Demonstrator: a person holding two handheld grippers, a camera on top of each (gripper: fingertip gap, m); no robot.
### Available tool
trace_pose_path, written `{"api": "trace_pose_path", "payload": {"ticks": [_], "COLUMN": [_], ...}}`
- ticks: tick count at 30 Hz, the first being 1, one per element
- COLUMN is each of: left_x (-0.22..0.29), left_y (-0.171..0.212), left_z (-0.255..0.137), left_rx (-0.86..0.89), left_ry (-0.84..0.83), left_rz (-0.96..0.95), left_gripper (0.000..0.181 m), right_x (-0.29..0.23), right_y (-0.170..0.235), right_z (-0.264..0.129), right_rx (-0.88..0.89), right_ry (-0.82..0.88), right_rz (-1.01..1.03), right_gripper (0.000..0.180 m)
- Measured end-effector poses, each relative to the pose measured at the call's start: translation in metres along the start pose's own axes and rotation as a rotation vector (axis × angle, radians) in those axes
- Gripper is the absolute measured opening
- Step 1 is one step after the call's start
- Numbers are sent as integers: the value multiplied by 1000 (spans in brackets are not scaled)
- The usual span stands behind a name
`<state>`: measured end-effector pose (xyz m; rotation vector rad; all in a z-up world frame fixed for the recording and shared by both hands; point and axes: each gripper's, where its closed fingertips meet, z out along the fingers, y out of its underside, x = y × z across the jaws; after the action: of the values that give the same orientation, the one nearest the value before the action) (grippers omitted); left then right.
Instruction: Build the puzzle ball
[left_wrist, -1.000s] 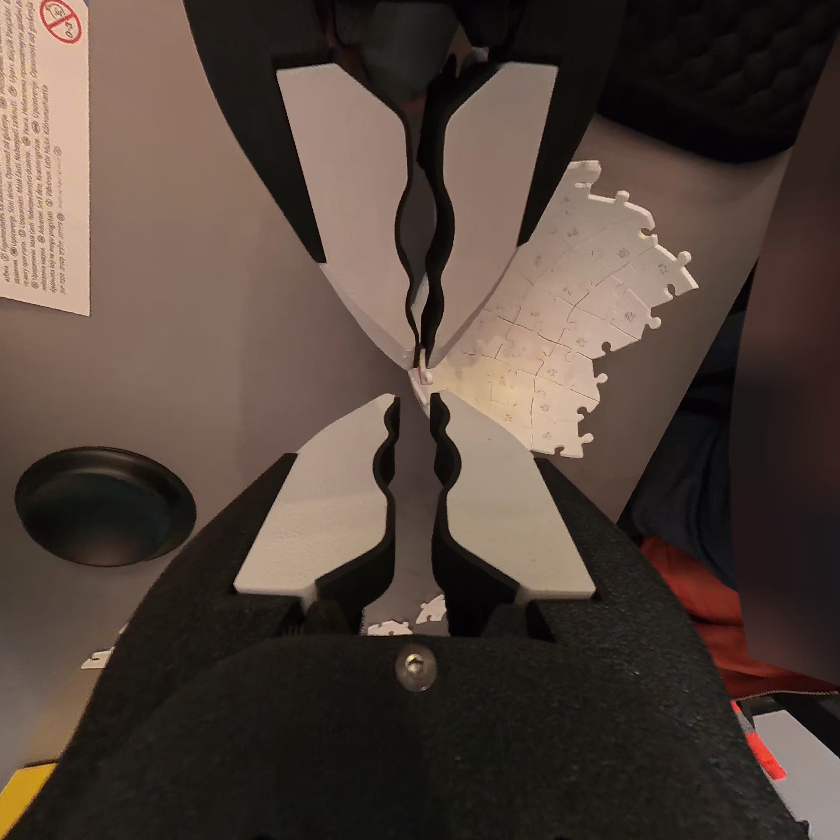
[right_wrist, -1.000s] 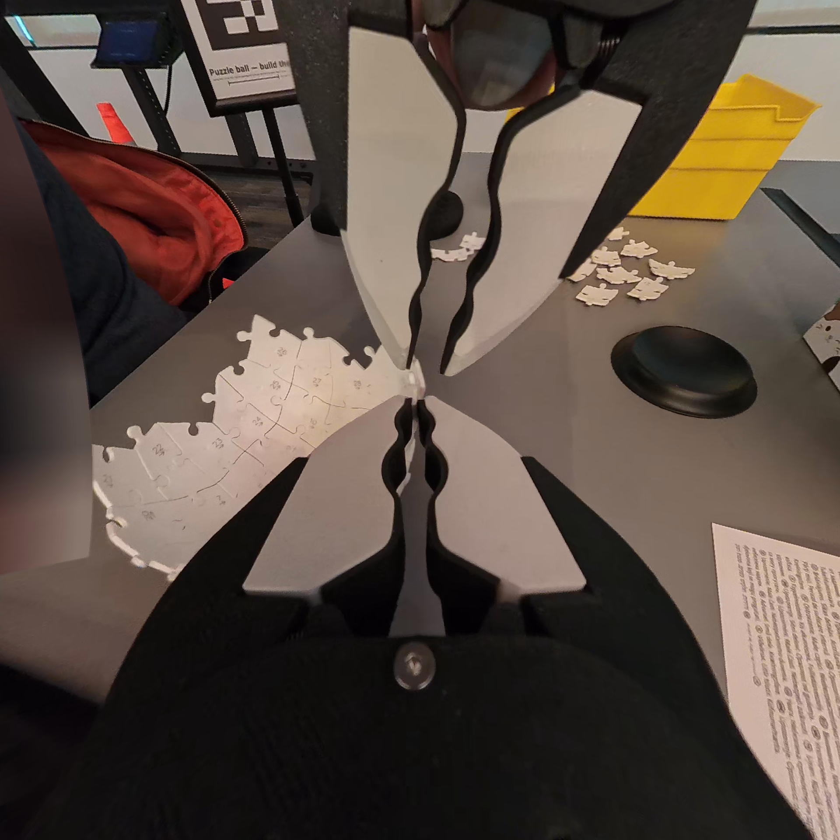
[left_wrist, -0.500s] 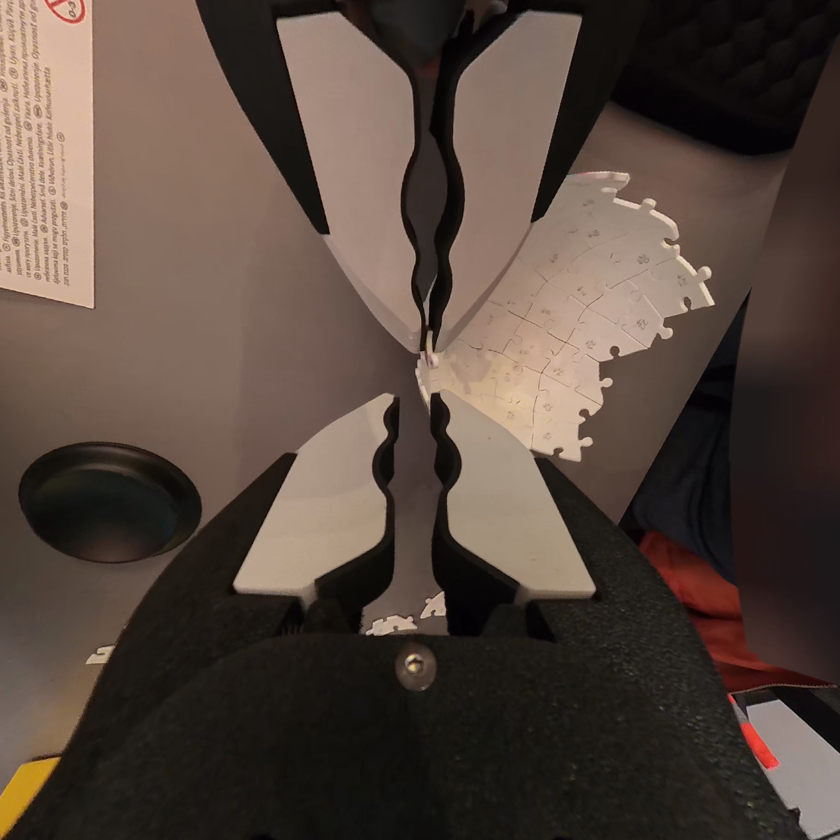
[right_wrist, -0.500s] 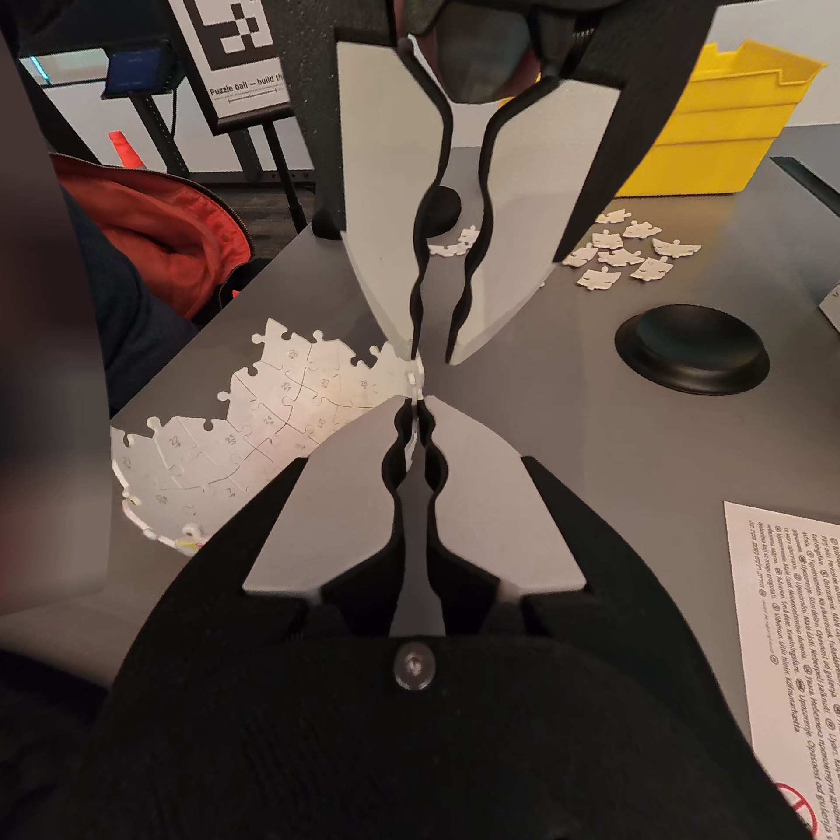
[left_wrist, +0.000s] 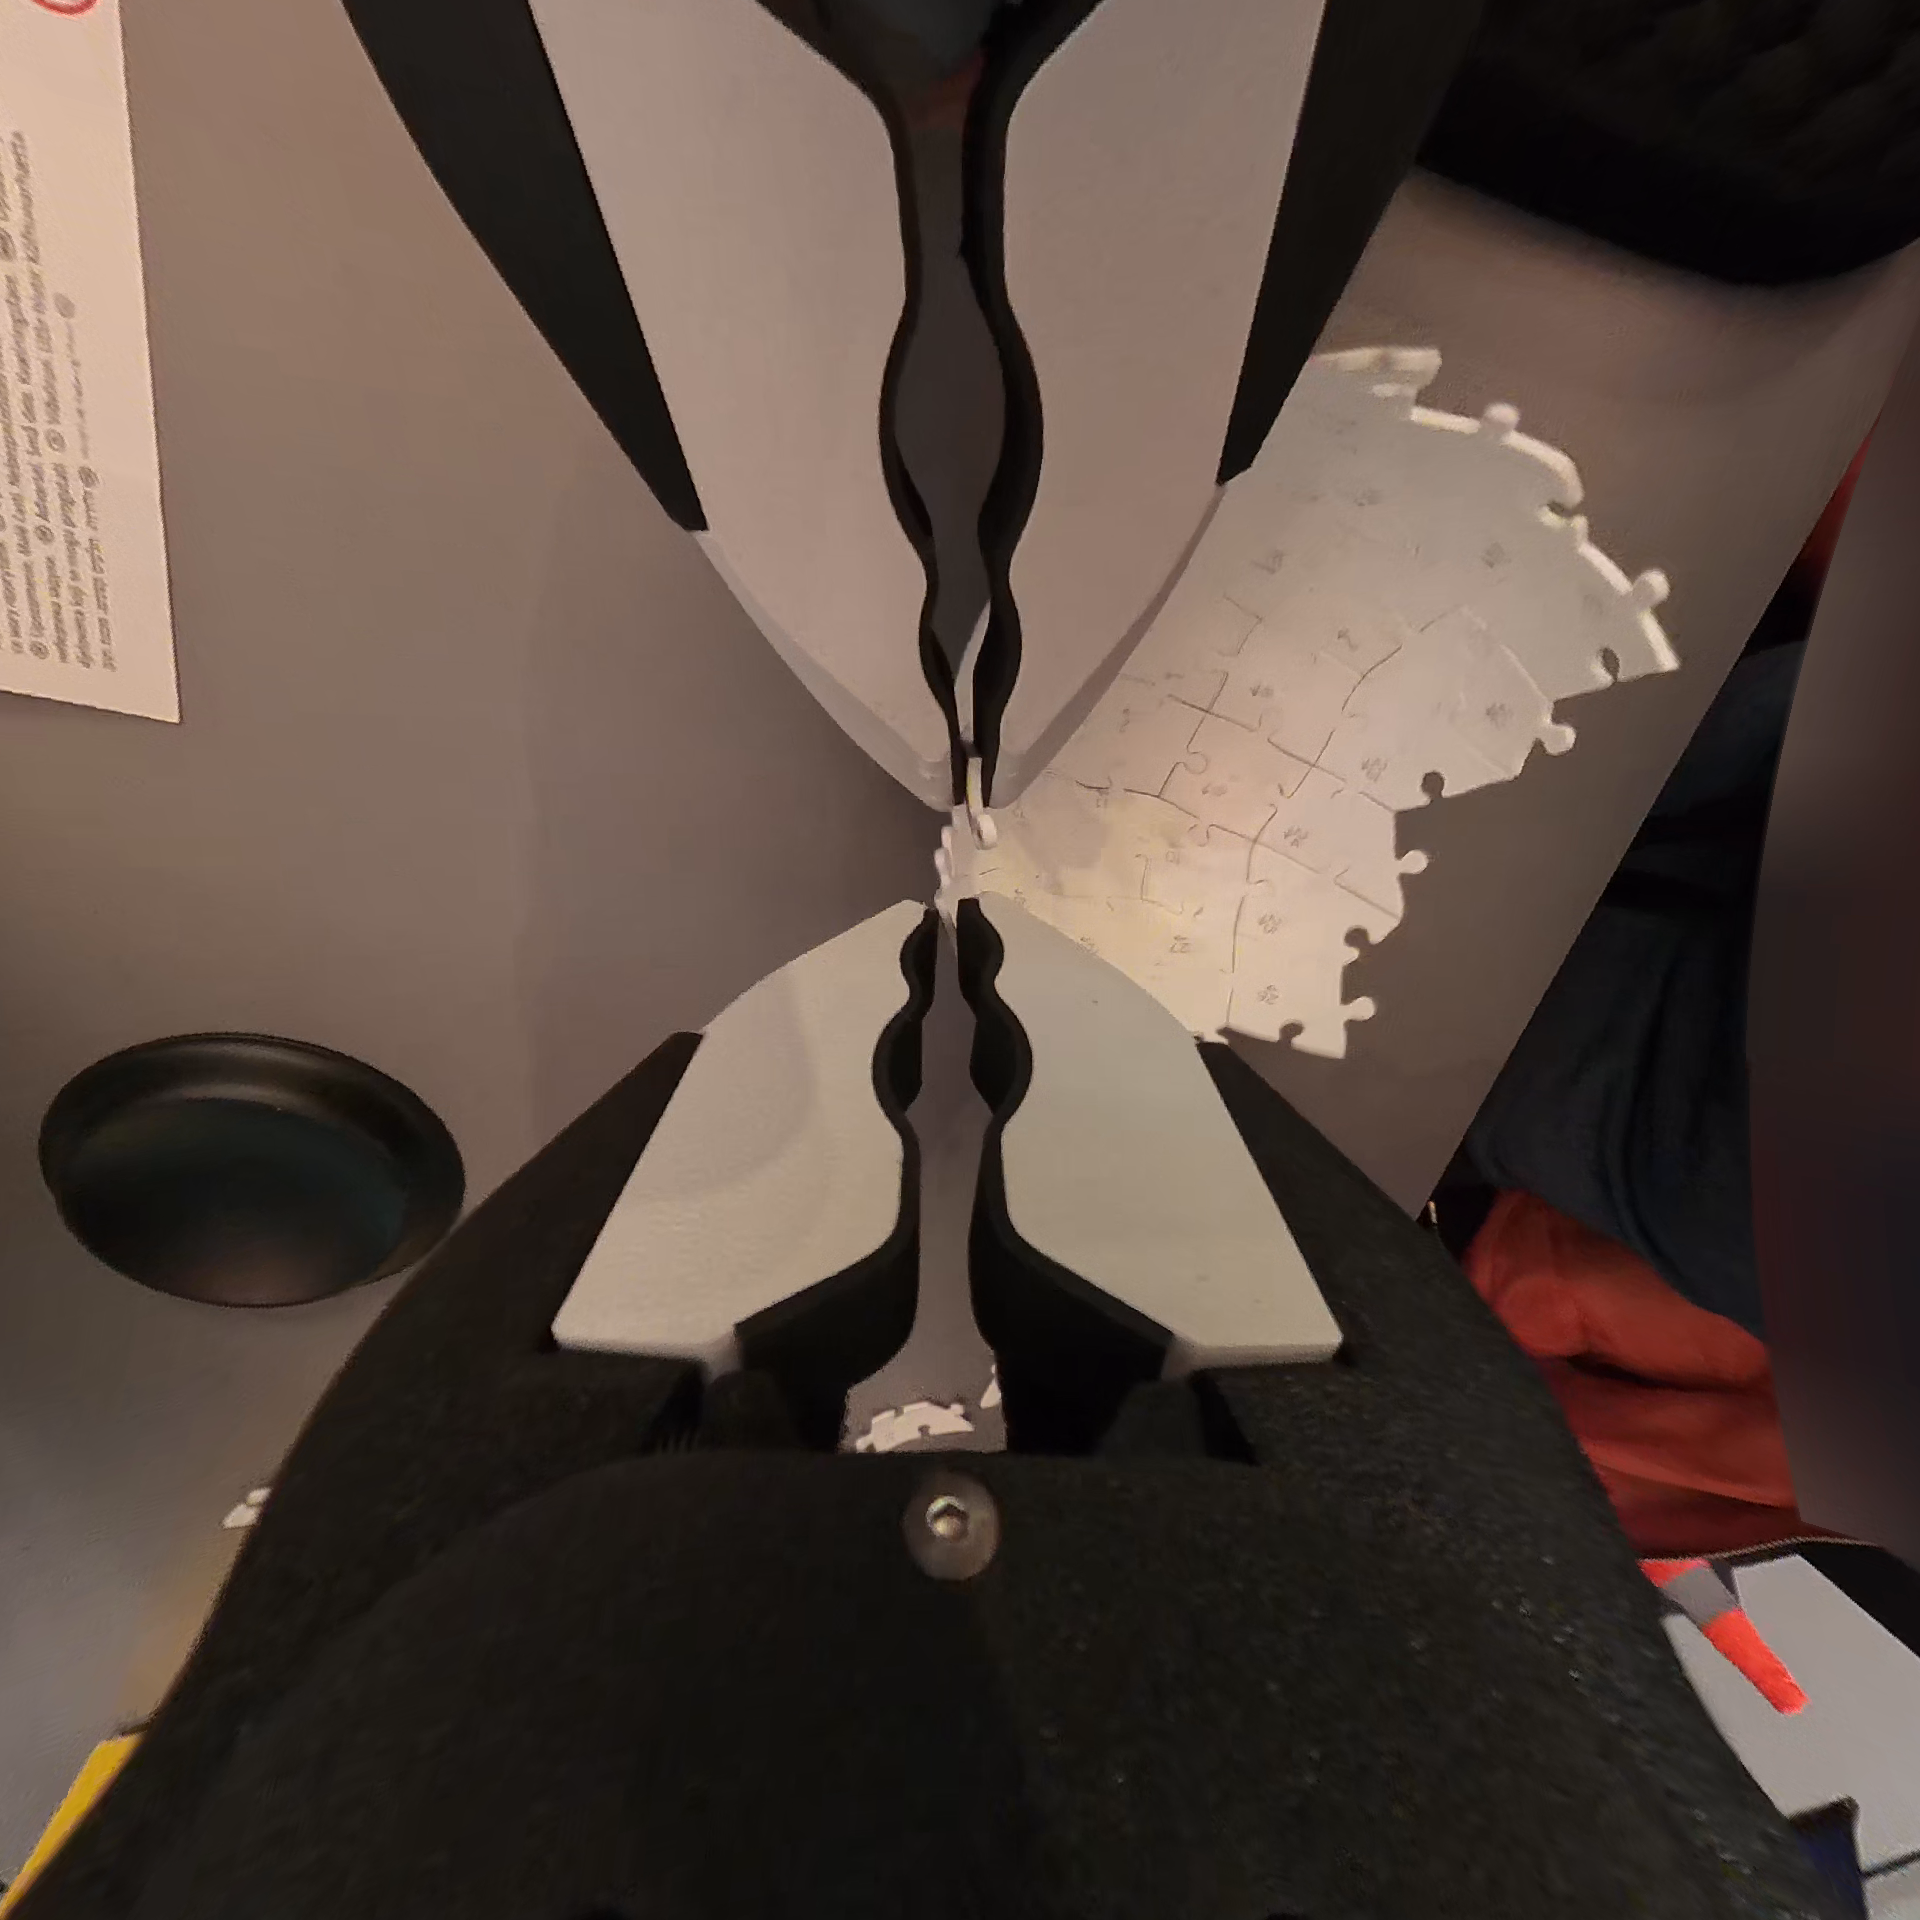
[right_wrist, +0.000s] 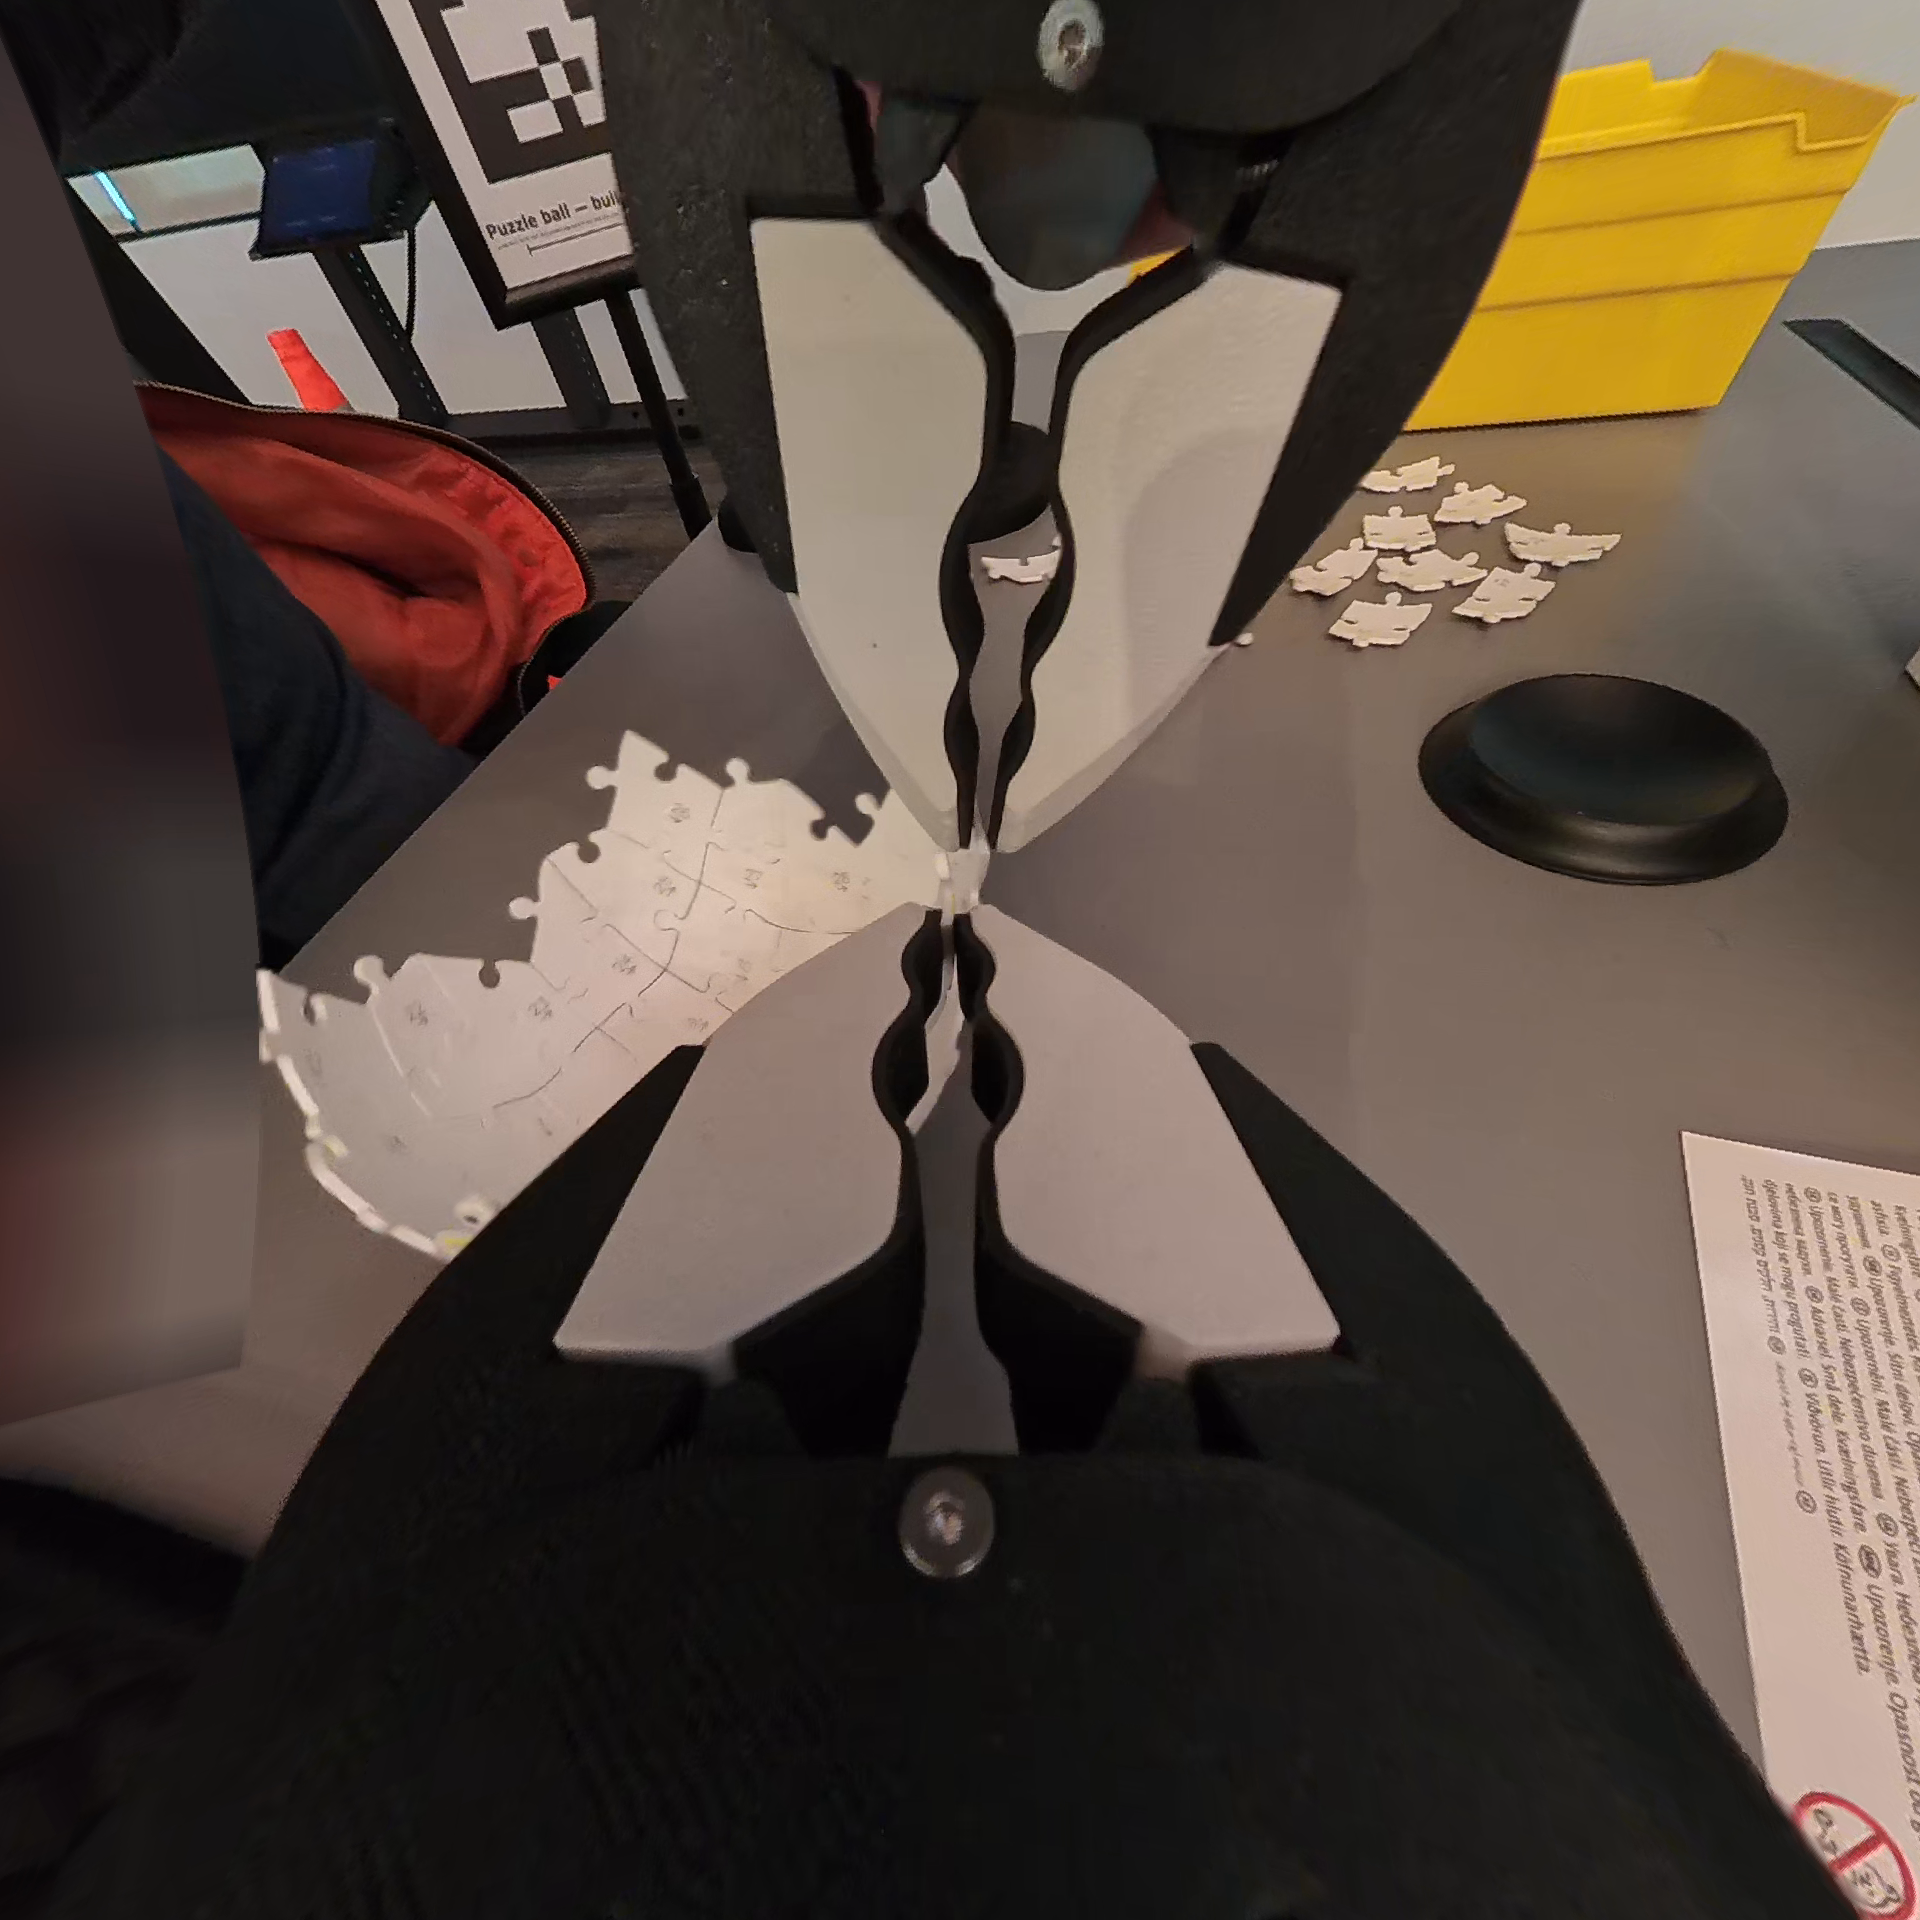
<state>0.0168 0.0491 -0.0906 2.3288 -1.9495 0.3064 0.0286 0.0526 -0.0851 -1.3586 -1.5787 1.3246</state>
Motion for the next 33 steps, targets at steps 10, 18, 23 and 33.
{"api": "trace_pose_path", "payload": {"ticks": [10, 18, 23, 33], "left_x": [-4, -14, -16, -19], "left_y": [-11, -14, -16, -16], "left_z": [2, 3, 4, 4], "left_rx": [34, 68, 87, 104], "left_ry": [5, 4, 3, 26], "left_rz": [50, 50, 61, 48], "left_gripper": [3, 2, 2, 2], "right_x": [4, 12, 20, 22], "right_y": [4, 8, 7, 13], "right_z": [-1, -4, -8, -6], "right_rx": [-5, 14, 37, -4], "right_ry": [18, 16, 36, 57], "right_rz": [-8, 122, 179, 189], "right_gripper": [3, 3, 3, 3]}}
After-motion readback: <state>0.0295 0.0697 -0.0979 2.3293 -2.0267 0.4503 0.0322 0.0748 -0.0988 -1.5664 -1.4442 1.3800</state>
